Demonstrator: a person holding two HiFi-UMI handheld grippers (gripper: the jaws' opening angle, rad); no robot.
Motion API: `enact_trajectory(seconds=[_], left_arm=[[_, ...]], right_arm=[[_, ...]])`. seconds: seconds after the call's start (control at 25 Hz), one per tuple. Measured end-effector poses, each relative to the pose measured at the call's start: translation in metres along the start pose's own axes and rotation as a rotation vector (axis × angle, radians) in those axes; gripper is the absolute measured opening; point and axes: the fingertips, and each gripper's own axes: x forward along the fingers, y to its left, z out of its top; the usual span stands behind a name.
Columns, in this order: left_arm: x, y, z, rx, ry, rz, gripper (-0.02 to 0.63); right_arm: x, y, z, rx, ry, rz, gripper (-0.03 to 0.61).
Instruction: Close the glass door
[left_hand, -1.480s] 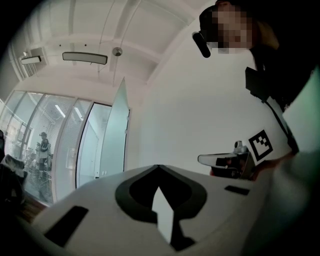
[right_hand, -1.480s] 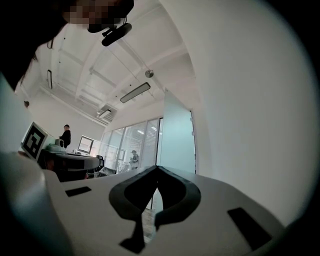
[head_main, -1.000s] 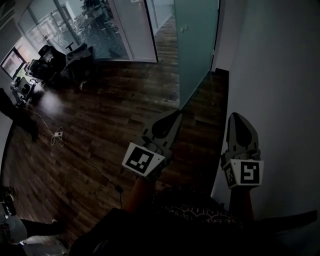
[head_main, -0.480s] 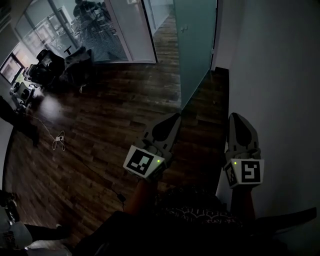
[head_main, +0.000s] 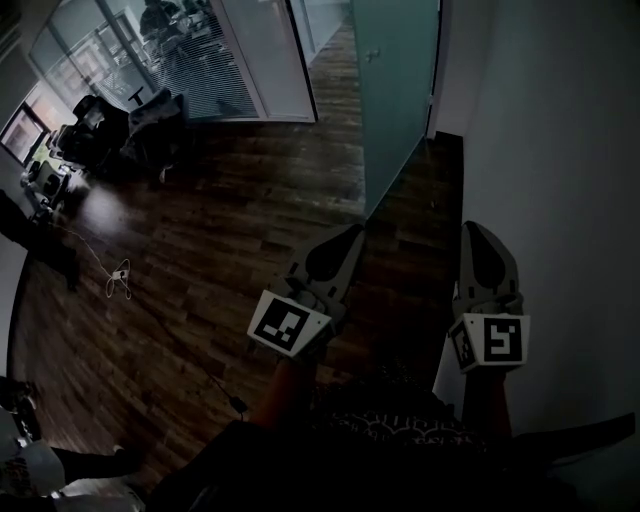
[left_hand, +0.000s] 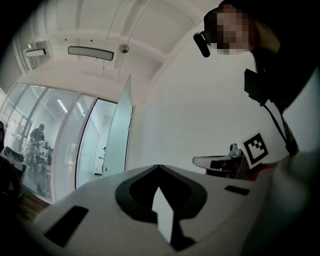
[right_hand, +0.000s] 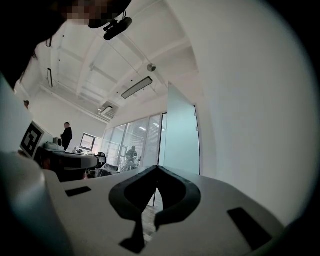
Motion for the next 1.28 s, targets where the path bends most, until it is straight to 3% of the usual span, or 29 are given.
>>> enact_trajectory(seconds=[0.76, 1.28], left_arm=[[0.137, 0.062, -0.012, 0.033, 0.011, 0.038, 0.002], [0.18, 0.119, -0.026, 0.049, 0.031, 0.078, 0.002]], right_arm=[[0.132, -0.089, -0.036, 0.0, 0.022, 0.028, 0.003], [0.204, -0.099, -0.067, -0.03, 0.09, 0.053, 0.003]])
